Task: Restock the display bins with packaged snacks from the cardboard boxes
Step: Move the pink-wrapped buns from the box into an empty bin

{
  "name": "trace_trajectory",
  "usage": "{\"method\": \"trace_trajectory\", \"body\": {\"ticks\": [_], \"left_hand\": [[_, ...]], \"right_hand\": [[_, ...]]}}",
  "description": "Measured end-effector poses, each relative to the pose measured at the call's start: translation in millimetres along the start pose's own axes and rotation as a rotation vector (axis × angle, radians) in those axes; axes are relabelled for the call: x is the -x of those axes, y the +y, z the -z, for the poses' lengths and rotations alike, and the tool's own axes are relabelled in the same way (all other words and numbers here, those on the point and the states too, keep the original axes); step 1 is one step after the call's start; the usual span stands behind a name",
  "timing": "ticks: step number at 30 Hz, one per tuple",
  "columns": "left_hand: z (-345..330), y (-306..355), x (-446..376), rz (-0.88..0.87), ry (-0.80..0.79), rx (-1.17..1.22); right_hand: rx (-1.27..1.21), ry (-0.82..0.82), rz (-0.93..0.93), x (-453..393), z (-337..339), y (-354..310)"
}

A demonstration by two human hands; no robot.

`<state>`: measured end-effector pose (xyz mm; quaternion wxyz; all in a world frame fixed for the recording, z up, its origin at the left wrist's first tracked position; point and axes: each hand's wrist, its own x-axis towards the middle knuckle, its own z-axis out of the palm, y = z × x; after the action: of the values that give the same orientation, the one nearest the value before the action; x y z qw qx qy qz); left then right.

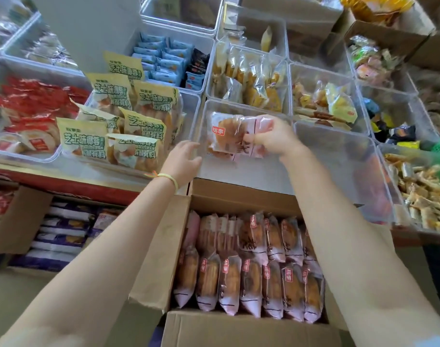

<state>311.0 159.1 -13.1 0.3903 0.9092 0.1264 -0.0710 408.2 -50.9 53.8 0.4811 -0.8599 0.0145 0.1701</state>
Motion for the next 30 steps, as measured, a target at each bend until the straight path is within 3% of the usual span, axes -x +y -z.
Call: {"method": "trace_trajectory", "body": {"ticks": [4,6,10,17,22,26,28,30], "left_hand": [[-28.7,-21.1,-21.6,0.0,-0.079,-0.15],[-38.1,-29.7,-25.3,-0.029,-0.11,-0.287],[-50.6,-42.1,-25.1,-0.082,-0.079,-0.453],[-55.6,-45.9,-27.5,-0.067,-0.07,-0.449],[-52.3,-46.3,-27.4,-0.087,-0.1,-0.439],[-41.2,-44.4,-13.4,-0.177,0.039,-0.186],[-37.8,-41.9,9.7,-0.202,0.215,-0.062],[-40.5,-42.5,39.2,-0.169,0.39,-0.016]], "right_hand": [[0.292,-0.215,-0.225,-37.7,-31.6,33.3],[0.318,-0.259,-0.314,-49.3,-45.0,45.3],[0.111,-0.2,-0.439,-71.1,-66.3,62.3],[0.154,-0.176,-0.494,-81.5,-69.7,73.6],[0.436,-0.033,-0.361,-58.3,-53.7,58.1],[0.236,0.129,-0.117,-7.2,-46.9,30.6],[0.01,0.064,-0.007,36.7,-45.1,16.0],[-0.18,-0.155,0.049,87.0,-43.5,5.7]]}}
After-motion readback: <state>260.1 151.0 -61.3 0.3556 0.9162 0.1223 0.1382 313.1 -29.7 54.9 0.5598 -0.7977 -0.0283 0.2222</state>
